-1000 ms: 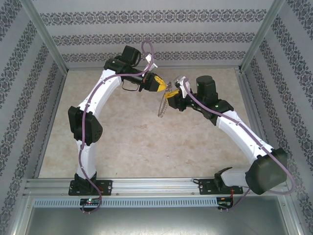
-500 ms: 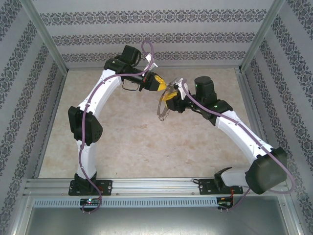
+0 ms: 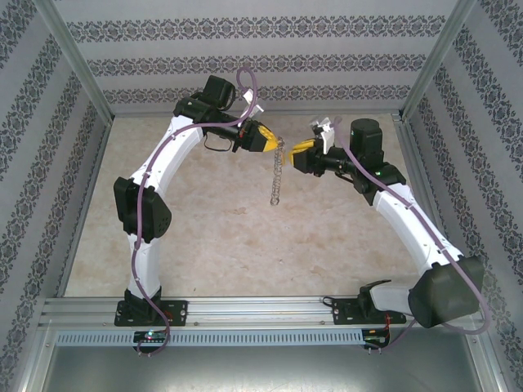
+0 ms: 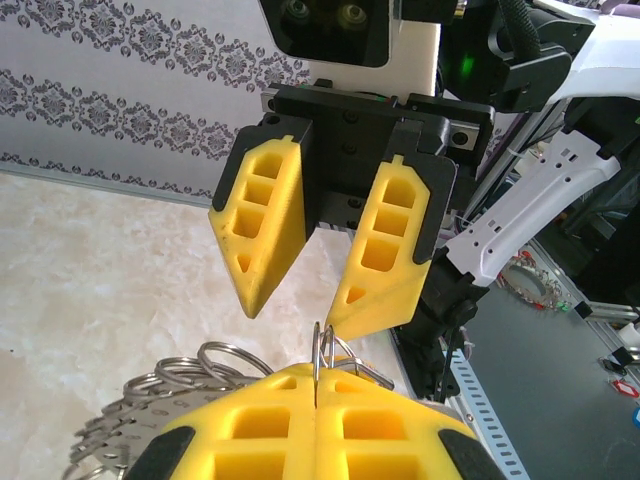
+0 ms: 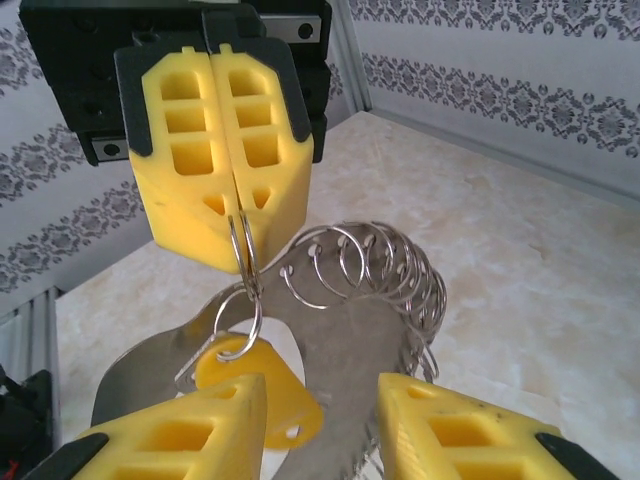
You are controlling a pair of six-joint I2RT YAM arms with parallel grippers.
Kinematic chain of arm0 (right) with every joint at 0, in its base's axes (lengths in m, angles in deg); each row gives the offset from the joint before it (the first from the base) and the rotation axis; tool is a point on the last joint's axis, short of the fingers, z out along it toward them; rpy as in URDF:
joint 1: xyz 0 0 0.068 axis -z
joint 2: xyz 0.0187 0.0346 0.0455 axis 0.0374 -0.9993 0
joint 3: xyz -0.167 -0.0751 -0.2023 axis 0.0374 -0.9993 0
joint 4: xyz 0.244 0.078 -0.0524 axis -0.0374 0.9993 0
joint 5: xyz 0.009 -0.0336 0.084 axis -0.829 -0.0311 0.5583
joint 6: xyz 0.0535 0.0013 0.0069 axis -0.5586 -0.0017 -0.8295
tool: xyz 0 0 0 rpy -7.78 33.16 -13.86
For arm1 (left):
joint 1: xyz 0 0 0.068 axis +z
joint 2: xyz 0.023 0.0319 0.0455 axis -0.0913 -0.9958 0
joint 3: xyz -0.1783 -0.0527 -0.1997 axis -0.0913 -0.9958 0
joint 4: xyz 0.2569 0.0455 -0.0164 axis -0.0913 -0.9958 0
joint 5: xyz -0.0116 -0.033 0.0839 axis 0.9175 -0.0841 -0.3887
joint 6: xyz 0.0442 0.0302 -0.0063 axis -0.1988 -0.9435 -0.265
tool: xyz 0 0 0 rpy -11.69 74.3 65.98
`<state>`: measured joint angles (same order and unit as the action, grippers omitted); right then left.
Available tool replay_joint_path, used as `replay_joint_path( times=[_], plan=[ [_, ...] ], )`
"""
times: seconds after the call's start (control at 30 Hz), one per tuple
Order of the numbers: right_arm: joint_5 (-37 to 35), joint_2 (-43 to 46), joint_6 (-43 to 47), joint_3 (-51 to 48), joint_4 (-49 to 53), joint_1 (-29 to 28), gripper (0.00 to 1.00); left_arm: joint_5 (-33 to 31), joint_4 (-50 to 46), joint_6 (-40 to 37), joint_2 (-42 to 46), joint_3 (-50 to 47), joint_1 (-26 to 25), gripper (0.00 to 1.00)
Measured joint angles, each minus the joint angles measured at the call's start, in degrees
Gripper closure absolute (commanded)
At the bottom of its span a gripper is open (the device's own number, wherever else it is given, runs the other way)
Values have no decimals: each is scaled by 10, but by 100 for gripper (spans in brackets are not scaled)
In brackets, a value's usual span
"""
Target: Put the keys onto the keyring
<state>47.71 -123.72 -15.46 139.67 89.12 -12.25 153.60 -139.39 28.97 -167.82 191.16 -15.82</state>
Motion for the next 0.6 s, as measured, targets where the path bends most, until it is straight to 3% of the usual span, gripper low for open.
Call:
replay_joint_path(
  times=[0.43, 0.6],
  plan=[
    [46, -2, -15, 7, -25, -1, 66, -3, 0, 0, 0, 0, 0, 100],
    [56, -10, -22, 14, -33, -9, 76, -4, 0, 0, 0, 0, 0, 100]
  ],
)
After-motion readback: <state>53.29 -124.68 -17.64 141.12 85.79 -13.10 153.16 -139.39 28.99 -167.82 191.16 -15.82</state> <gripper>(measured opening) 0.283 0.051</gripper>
